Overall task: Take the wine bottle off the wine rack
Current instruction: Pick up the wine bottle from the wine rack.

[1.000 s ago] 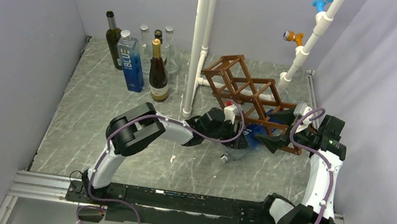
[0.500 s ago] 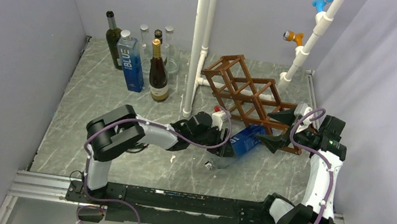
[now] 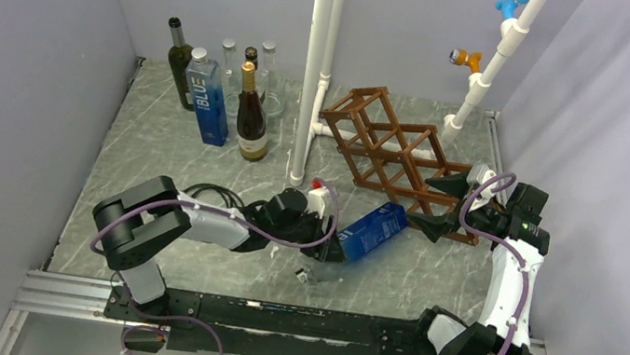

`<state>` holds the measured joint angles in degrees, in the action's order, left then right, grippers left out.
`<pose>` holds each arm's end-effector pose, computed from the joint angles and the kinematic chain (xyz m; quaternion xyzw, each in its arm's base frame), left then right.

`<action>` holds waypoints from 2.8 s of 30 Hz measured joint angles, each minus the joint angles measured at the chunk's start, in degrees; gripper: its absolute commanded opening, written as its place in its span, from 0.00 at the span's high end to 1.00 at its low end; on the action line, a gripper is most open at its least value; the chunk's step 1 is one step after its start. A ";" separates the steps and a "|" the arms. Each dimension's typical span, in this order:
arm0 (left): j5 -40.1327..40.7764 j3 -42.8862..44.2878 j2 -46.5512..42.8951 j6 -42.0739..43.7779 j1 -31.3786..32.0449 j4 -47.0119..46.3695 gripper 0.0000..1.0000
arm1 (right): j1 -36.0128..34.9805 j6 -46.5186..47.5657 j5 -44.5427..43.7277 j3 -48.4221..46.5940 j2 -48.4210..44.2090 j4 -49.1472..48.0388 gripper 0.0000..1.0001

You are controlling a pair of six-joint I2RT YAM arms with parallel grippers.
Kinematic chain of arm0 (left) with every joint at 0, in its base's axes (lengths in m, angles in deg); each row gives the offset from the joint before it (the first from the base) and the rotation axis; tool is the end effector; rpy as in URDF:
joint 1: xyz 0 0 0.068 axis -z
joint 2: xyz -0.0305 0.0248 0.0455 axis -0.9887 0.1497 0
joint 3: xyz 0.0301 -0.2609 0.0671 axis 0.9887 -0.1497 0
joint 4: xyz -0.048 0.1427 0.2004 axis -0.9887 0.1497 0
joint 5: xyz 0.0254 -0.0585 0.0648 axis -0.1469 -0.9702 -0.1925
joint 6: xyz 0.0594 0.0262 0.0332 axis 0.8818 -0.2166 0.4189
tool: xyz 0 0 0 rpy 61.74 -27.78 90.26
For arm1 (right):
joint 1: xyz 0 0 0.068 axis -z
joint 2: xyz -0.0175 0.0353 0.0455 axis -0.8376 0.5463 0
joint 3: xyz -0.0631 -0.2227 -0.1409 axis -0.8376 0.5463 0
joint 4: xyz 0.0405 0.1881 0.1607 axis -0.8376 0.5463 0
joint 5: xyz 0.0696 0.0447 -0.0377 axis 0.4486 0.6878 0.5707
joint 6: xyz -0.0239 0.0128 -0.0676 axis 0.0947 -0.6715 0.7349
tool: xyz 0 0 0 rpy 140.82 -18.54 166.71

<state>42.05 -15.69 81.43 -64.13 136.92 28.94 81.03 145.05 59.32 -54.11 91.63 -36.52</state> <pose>0.1780 -0.3006 0.1616 0.1776 0.8143 -0.5122 0.2073 0.1793 -0.0141 0.2912 -0.4029 0.6066 0.3420 0.5939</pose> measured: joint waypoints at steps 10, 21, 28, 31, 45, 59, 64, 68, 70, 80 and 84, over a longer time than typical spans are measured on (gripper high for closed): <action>0.26 -7.30 -6.73 -3.04 -0.76 -0.02 1.00 | 0.02 0.70 0.02 0.11 0.00 0.02 0.00; 0.92 -12.22 -13.62 -5.18 -1.07 -0.22 1.00 | 0.04 2.01 0.00 0.22 0.00 0.35 0.00; 1.66 -15.45 -17.59 -5.46 -1.25 1.18 1.00 | 0.00 2.67 -0.02 0.22 0.00 0.61 0.00; 1.79 -16.24 -19.41 -5.49 -1.55 2.49 1.00 | -0.44 3.15 -0.24 0.22 0.00 0.81 0.00; 1.16 -16.41 -23.78 -5.46 -4.09 11.26 1.00 | -15.04 18.38 -8.44 -7.85 6.60 15.80 0.00; -2.56 -14.99 -24.22 -7.10 -6.08 15.89 1.00 | -37.35 15.76 -21.62 -10.05 7.15 10.21 0.00; -3.54 -14.58 -24.22 -8.48 -7.17 16.52 1.00 | -42.69 14.67 -24.94 -10.29 7.89 6.91 0.00; -4.39 -14.03 -24.22 -9.01 -7.58 17.29 1.00 | -44.89 14.12 -27.30 -10.43 8.15 5.33 0.00; -4.68 -13.60 -24.22 -9.16 -7.63 18.05 1.00 | -45.03 13.68 -28.06 -10.43 8.00 5.01 0.00; -6.78 -12.63 -23.96 -9.29 -7.72 18.62 1.00 | -40.89 9.94 -30.56 -8.57 3.50 6.69 0.00; -8.17 -10.97 -22.43 -9.31 -7.72 18.49 1.00 | -35.76 8.98 -30.08 -8.68 1.53 9.31 0.00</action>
<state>33.88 -26.66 59.00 -73.44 129.20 47.43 45.27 154.03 29.25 -62.79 93.16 -27.21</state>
